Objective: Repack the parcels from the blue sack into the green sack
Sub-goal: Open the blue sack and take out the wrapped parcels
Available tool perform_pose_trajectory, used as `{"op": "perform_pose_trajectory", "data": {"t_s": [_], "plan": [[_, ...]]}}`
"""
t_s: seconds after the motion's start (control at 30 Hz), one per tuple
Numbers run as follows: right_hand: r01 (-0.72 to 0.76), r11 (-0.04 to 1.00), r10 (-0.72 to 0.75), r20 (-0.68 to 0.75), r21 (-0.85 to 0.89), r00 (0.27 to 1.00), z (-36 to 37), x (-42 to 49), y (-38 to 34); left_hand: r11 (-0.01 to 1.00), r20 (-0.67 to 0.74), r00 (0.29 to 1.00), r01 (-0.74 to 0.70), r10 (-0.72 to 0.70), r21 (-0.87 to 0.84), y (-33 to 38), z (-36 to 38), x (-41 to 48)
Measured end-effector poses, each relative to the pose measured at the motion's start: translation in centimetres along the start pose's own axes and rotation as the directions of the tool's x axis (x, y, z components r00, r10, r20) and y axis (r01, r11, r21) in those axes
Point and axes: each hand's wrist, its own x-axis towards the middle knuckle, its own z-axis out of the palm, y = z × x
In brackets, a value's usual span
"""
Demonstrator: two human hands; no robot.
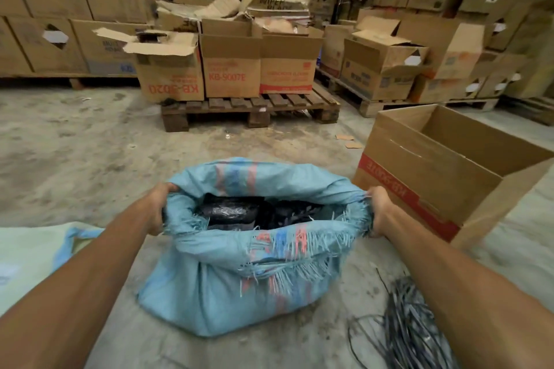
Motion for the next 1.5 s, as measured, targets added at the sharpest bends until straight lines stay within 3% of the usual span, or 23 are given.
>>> {"op": "perform_pose_trajectory", "data": {"t_s": [0.1, 0.2, 0.23, 0.27, 0.3, 0.33, 0.37, 0.4, 0.43, 0.47, 0.5, 0.57, 0.6, 0.67, 0.77, 0.87, 0.97, 1.07, 1.1, 1.17, 1.27, 1.33, 1.5], "plan": [[0.186, 0.951, -0.207, -0.061, -0.249, 0.976, 2.5, 0.8, -0.2, 0.984, -0.102, 0.985, -0.125, 0.138, 0.127, 0.7, 3.1, -0.6], [0.184, 0.794, -0.397, -0.264, -0.580, 0.879, 4.4, 0.8, 1.1, 0.900, -0.341, 0.878, -0.193, 0.336, 0.391, 0.1, 6.9, -5.3], [0.197, 0.672, -0.543, -0.294, -0.714, 0.787, 4.9, 1.1, 1.2, 0.872, -0.398, 0.833, -0.187, 0.385, 0.452, -0.1, 7.5, -5.3], [0.268, 0.481, -0.749, -0.233, -0.835, 0.621, 5.1, 0.5, 1.4, 0.807, -0.431, 0.763, -0.195, 0.482, 0.557, -0.4, 8.0, -5.5], [0.391, 0.226, -0.911, -0.052, -0.892, 0.410, 5.8, 1.0, 1.7, 0.660, -0.400, 0.653, -0.208, 0.643, 0.722, -0.6, 8.4, -5.3], [0.505, -0.050, -0.952, 0.193, -0.862, 0.236, 6.0, 0.6, 2.0, 0.448, -0.274, 0.520, -0.245, 0.809, 0.860, -1.0, 8.9, -5.5], [0.586, -0.243, -0.896, 0.411, -0.773, 0.171, 6.7, 0.6, 2.3, 0.190, -0.079, 0.345, -0.301, 0.935, 0.934, -1.2, 9.3, -5.0], [0.642, -0.352, -0.795, 0.579, -0.681, 0.178, 7.4, 0.9, 2.3, -0.060, 0.139, 0.211, -0.343, 0.967, 0.938, -1.2, 9.6, -4.6], [0.668, -0.392, -0.701, 0.676, -0.633, 0.229, 8.2, 1.3, 2.0, -0.254, 0.335, 0.175, -0.368, 0.926, 0.895, -1.0, 9.9, -4.0], [0.677, -0.386, -0.627, 0.716, -0.627, 0.306, 8.9, 1.9, 1.5, -0.370, 0.478, 0.257, -0.374, 0.840, 0.850, -0.6, 9.8, -3.3], [0.682, -0.356, -0.595, 0.718, -0.639, 0.362, 9.7, 2.7, 0.9, -0.412, 0.538, 0.386, -0.365, 0.749, 0.835, -0.4, 9.7, -2.5], [0.697, -0.229, -0.576, 0.672, -0.680, 0.466, 10.4, 4.5, -0.8, -0.502, 0.513, 0.608, -0.209, 0.605, 0.839, -0.2, 8.7, -1.0], [0.680, -0.180, -0.559, 0.643, -0.710, 0.523, 10.7, 5.5, -1.7, -0.576, 0.486, 0.684, -0.117, 0.544, 0.809, -0.3, 8.0, -0.4], [0.594, -0.221, -0.502, 0.613, -0.773, 0.611, 11.4, 7.3, -3.1, -0.711, 0.475, 0.758, -0.021, 0.447, 0.702, -1.2, 6.8, 0.7], [0.490, -0.322, -0.436, 0.587, -0.810, 0.683, 11.9, 8.5, -3.6, -0.731, 0.498, 0.769, -0.060, 0.401, 0.680, -2.0, 5.9, 0.4], [0.456, -0.411, -0.426, 0.609, -0.789, 0.669, 12.3, 8.7, -2.4, -0.711, 0.490, 0.757, -0.048, 0.432, 0.701, -2.8, 5.8, -0.2], [0.417, -0.566, -0.475, 0.695, -0.711, 0.541, 12.2, 8.4, -1.3, -0.626, 0.524, 0.669, -0.112, 0.527, 0.772, -3.0, 6.0, -0.6], [0.491, -0.595, -0.461, 0.771, -0.636, 0.439, 11.8, 8.2, -0.7, -0.511, 0.566, 0.546, -0.269, 0.617, 0.816, -2.2, 6.6, 0.0], [0.508, -0.597, -0.451, 0.784, -0.621, 0.427, 11.8, 8.6, -0.3, -0.461, 0.554, 0.554, -0.313, 0.621, 0.830, -2.0, 7.0, 0.4], [0.487, -0.621, -0.444, 0.788, -0.614, 0.426, 12.3, 9.3, 0.7, -0.390, 0.506, 0.650, -0.328, 0.567, 0.860, -2.2, 8.1, 1.1], [0.358, -0.691, -0.457, 0.763, -0.628, 0.457, 13.8, 10.5, 1.3, -0.470, 0.481, 0.687, -0.226, 0.544, 0.853, -2.3, 10.0, 2.5], [0.300, -0.733, -0.440, 0.762, -0.610, 0.475, 14.5, 11.2, 1.5, -0.454, 0.471, 0.700, -0.231, 0.537, 0.861, -2.2, 10.9, 3.1], [0.405, -0.657, -0.413, 0.753, -0.636, 0.512, 14.3, 10.2, 1.9, -0.160, 0.369, 0.722, -0.344, 0.585, 0.925, -2.9, 11.2, 3.4]]}}
